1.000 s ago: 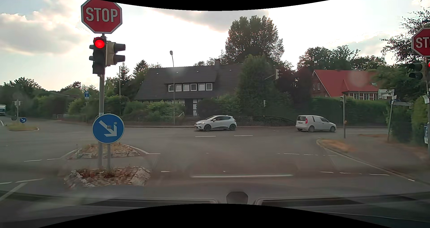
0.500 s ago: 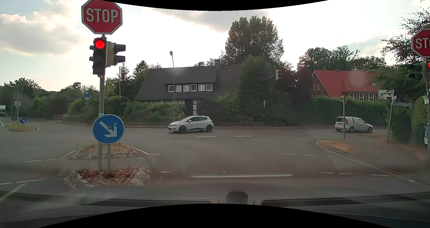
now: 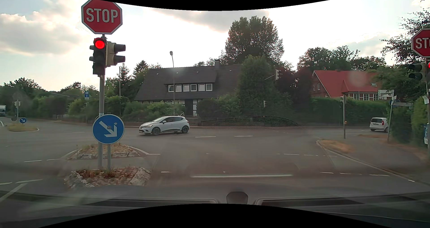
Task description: Follow the waypoints while adhering to traffic rules and regulations
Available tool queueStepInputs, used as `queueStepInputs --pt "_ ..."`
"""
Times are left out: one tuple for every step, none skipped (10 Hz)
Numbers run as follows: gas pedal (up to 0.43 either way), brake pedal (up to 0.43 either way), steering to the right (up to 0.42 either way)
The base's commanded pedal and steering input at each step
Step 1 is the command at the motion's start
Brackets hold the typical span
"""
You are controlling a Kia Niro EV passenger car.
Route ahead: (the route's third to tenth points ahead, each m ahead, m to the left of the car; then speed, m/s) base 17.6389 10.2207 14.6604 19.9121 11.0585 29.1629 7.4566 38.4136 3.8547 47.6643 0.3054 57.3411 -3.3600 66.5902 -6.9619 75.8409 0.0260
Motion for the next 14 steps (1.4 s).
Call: queueStepInputs --pt "0.0 0.244 -0.005" --pt "0.0 0.244 -0.005" --pt "0.0 0.244 -0.005" --pt "0.0 0.25 -0.005" --pt "0.0 0.25 -0.005" --pt "0.0 0.244 -0.005" --pt "0.0 0.25 -0.005" --pt "0.0 0.25 -0.005" --pt "0.0 0.25 -0.006" --pt "0.0 0.25 -0.005" --pt "0.0 0.25 -0.006" --pt "0.0 0.25 -0.005" --pt "0.0 0.25 -0.005" --pt "0.0 0.25 -0.006"
